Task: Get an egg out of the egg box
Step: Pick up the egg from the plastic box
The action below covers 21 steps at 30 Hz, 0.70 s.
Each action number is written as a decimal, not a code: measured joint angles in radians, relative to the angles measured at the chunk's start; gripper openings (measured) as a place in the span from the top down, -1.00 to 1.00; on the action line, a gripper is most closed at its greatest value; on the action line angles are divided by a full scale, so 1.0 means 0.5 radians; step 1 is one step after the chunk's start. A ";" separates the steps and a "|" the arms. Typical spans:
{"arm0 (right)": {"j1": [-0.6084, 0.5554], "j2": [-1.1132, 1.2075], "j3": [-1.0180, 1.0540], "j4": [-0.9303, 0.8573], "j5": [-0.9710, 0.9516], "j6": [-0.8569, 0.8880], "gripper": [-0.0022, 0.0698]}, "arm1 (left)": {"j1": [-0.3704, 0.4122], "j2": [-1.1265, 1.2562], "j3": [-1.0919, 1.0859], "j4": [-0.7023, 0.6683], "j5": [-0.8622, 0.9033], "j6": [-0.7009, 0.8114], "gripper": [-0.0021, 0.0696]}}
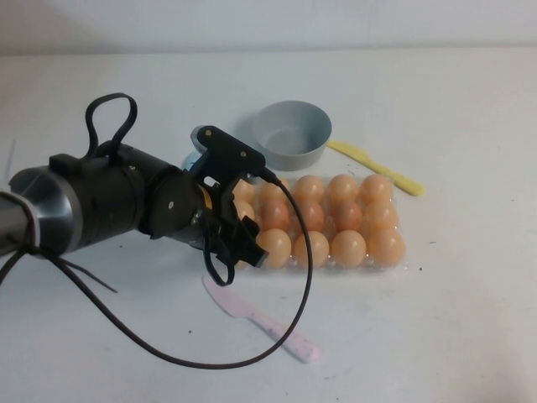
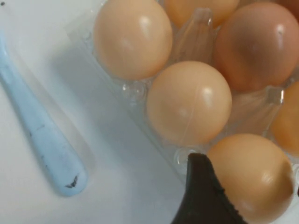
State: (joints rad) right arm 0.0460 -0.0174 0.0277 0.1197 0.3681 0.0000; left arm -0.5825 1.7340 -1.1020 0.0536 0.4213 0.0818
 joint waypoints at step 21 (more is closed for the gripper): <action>0.000 0.000 0.000 0.000 0.000 0.000 1.00 | 0.000 -0.237 -0.003 0.069 0.065 -0.101 -0.06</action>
State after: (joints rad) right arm 0.0460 -0.0174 0.0277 0.1197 0.3681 0.0000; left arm -0.5825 1.6153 -1.1035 0.0882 0.4540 0.0311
